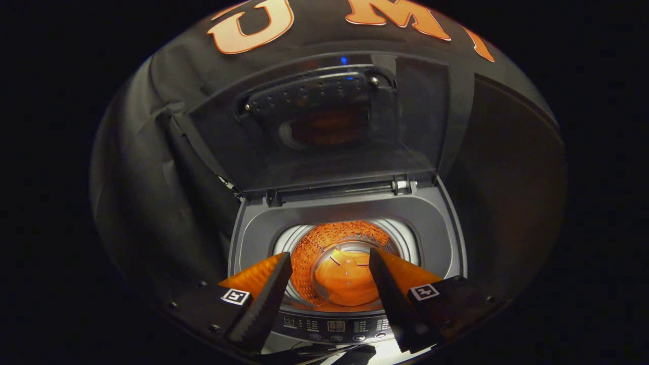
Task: Put the clothes into the washing machine and then close the washing machine lid.
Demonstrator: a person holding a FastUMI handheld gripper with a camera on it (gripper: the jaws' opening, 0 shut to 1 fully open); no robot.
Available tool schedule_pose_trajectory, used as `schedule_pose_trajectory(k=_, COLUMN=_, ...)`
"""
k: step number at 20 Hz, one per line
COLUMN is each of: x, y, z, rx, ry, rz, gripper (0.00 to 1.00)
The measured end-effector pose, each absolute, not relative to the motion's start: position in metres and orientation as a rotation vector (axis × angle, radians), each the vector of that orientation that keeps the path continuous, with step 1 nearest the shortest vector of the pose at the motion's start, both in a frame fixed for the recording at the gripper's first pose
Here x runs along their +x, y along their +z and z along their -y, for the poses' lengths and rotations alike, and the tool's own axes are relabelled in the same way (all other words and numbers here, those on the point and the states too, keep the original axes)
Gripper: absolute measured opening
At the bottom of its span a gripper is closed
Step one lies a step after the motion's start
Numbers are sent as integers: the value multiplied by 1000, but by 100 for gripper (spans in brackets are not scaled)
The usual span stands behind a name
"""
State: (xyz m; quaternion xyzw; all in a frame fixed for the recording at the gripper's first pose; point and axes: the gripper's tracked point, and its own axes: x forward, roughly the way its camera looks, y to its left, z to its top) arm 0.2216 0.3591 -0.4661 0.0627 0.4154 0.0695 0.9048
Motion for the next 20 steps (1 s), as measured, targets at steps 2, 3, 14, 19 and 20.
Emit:
schedule_pose_trajectory(k=2, x=227, y=-448, z=-361, rx=130, ry=147, rz=-832, gripper=99)
schedule_pose_trajectory(k=3, x=232, y=-437, z=-363, rx=140, ry=150, rz=-815, gripper=99)
schedule_pose_trajectory(k=14, x=317, y=-329, z=-369, rx=131, ry=166, rz=-584, gripper=99)
schedule_pose_trajectory(k=19, x=348, y=-296, z=-364, rx=102, ry=154, rz=-519, gripper=99)
schedule_pose_trajectory(k=20, x=354, y=-291, z=-363, rx=97, ry=151, rz=-509, gripper=98)
